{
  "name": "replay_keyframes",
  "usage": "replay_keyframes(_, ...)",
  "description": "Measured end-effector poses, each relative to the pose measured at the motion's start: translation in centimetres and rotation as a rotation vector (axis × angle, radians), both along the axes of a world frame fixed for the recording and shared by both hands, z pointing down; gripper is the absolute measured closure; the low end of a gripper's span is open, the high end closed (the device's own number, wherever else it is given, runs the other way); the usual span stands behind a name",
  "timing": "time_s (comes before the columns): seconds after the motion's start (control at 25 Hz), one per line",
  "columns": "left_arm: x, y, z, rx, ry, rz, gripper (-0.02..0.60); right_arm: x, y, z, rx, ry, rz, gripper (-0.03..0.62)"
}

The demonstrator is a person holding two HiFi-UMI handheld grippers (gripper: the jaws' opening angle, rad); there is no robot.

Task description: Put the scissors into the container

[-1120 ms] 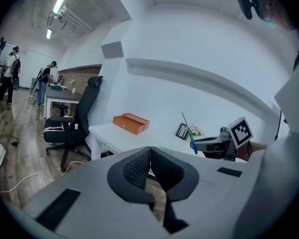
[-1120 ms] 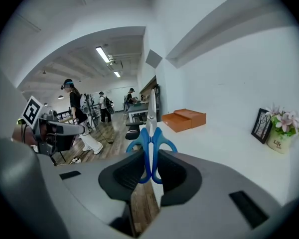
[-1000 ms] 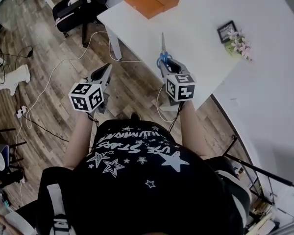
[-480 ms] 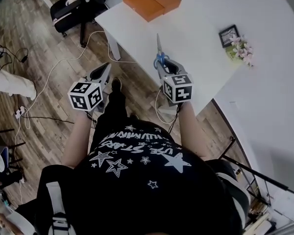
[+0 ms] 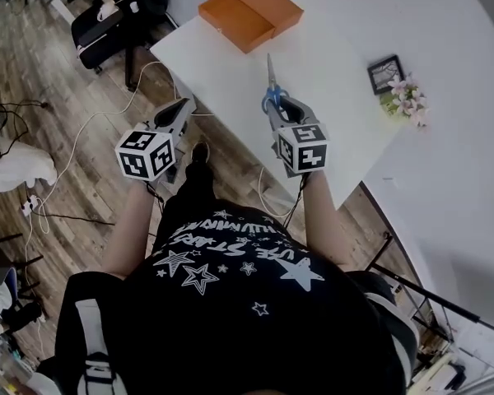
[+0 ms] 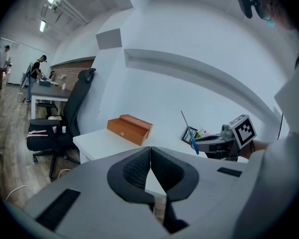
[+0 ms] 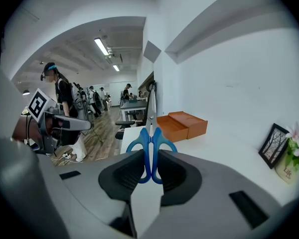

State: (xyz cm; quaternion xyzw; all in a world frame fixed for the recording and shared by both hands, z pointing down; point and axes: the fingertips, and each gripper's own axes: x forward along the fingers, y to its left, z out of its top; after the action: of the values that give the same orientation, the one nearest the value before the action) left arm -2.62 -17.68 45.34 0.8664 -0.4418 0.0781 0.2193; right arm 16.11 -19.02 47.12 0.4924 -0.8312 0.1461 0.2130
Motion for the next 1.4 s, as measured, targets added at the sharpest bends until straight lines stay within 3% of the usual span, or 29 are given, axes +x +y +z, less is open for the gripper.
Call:
replay_keyframes(0.4,-1.8,-13.1,0.9,-0.043,0.019,0.049,0.561,-1.6,-11.9,0.5,-0.025,0.077,0.039,0.493)
replay_keyframes(0.72,-4.2,-20.8,1.2,-0.054,0.025,0.083,0.561,-3.8,-20.2,0.1,-0.024,0.188,0.051,0.493)
replay_keyframes(1.16,-7.3,-29.4,1.9,-0.076,0.050,0.121,0.561,-6.6,-31.3,1.4,-0.058,0.492,-0.026,0.493)
replay_keyframes(1.4,-8.4,-32.8,3.2,-0.101,0.054,0.129,0.561,-7.8,-34.8,5.4,-0.154,0.665,-0.127,0.493)
